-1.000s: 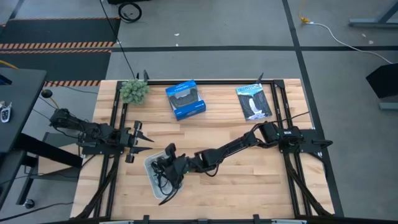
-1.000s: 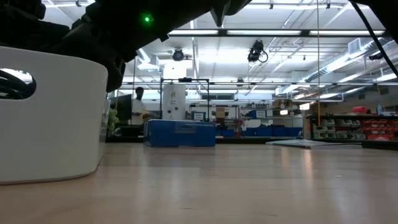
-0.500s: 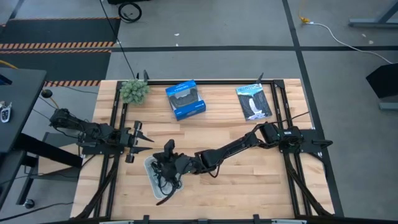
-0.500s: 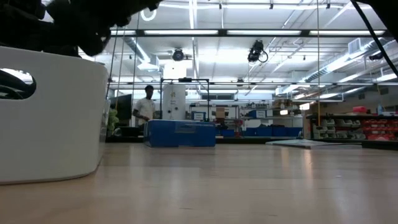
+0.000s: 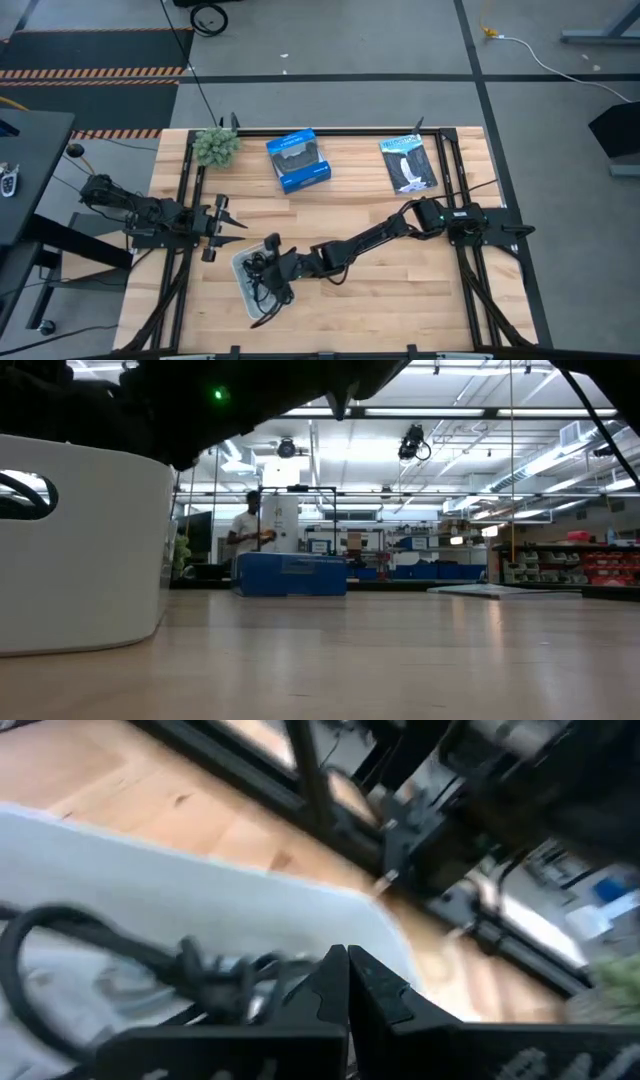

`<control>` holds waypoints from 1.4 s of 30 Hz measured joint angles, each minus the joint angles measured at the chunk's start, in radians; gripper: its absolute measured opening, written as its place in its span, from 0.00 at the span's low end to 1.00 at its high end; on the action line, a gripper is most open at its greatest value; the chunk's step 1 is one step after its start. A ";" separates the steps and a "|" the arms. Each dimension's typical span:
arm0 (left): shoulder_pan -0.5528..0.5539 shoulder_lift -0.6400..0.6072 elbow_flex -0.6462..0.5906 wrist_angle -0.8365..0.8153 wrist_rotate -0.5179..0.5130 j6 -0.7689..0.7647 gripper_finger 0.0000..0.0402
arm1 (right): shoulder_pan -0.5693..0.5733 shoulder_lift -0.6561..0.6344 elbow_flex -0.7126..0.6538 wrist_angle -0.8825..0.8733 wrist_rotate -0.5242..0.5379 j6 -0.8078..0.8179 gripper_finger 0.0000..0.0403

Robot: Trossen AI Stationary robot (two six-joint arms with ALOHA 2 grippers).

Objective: Pick and place USB-C Cables
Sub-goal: Put the black charger cable into the white basket, then return to Home Position

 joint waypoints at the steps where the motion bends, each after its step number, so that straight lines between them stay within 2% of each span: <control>1: 0.000 0.000 0.000 -0.003 0.000 0.000 0.35 | 0.001 0.000 0.000 0.015 0.010 -0.018 0.00; 10: 0.000 0.000 0.000 -0.005 0.000 0.000 0.35 | 0.030 -0.014 0.001 0.179 0.177 -0.289 0.01; 17: 0.000 0.000 0.000 -0.005 0.000 0.000 0.35 | 0.045 -0.014 0.001 0.233 0.267 -0.472 0.01; 20: 0.000 0.000 0.000 -0.005 0.000 0.000 0.35 | 0.041 -0.014 -0.008 0.219 0.266 -0.432 0.00; 26: 0.000 0.000 0.000 -0.006 0.000 0.000 0.35 | 0.029 -0.013 -0.096 0.200 0.166 -0.269 0.00; 29: 0.000 0.000 0.000 -0.006 0.000 0.000 0.35 | 0.031 -0.013 -0.114 0.208 0.155 -0.220 0.00; 34: 0.000 0.000 0.000 -0.006 0.000 0.000 0.35 | 0.034 -0.013 -0.095 0.220 0.226 -0.296 0.01; 42: 0.000 0.000 0.000 -0.006 0.000 0.000 0.35 | 0.047 -0.031 -0.027 0.243 0.272 -0.429 0.01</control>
